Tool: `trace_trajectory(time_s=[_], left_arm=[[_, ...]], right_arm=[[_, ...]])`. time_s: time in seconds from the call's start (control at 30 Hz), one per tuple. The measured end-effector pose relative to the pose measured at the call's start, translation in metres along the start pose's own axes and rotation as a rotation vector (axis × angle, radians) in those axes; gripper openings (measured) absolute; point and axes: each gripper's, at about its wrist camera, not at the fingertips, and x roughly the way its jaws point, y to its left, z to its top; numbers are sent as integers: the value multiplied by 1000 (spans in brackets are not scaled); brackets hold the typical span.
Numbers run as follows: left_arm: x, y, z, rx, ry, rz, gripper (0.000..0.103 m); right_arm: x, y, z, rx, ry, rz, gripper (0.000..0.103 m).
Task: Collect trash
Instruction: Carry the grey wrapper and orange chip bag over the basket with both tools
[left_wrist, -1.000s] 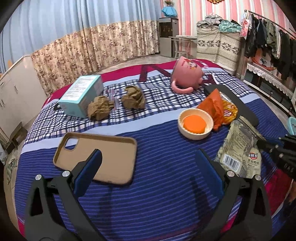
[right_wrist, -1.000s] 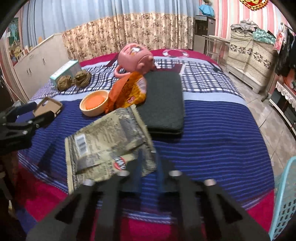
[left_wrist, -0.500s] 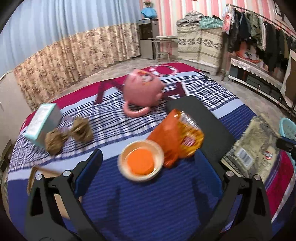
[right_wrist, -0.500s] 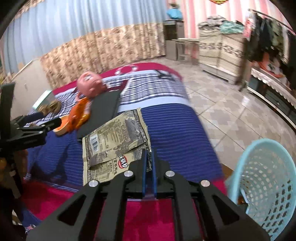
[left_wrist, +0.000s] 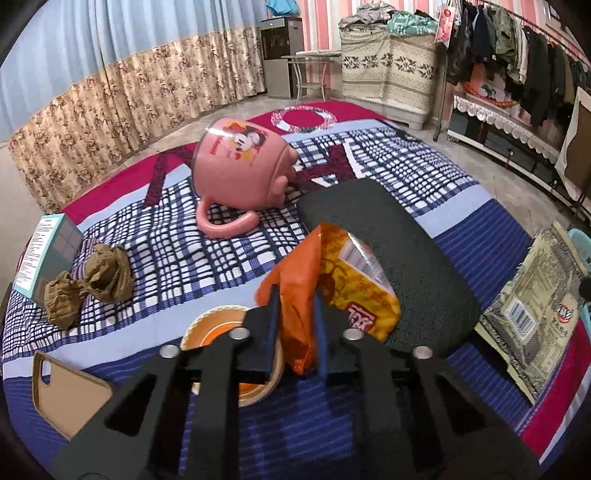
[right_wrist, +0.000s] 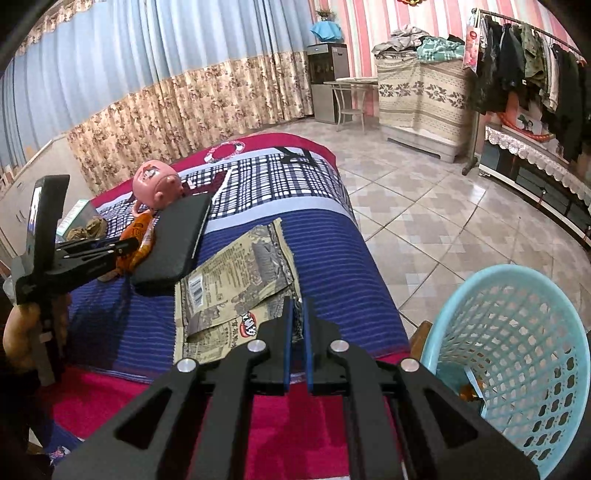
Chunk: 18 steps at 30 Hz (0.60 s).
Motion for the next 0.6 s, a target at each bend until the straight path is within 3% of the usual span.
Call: trace_trajectory(time_s=[0.3, 0.6], left_arm=[[-45, -15, 12, 2, -121, -19, 12], [-80, -81, 19, 78, -185, -127, 12]], right_arm=[[-14, -6, -5, 19, -31, 29, 6], [-61, -47, -12, 88, -134, -30, 1]])
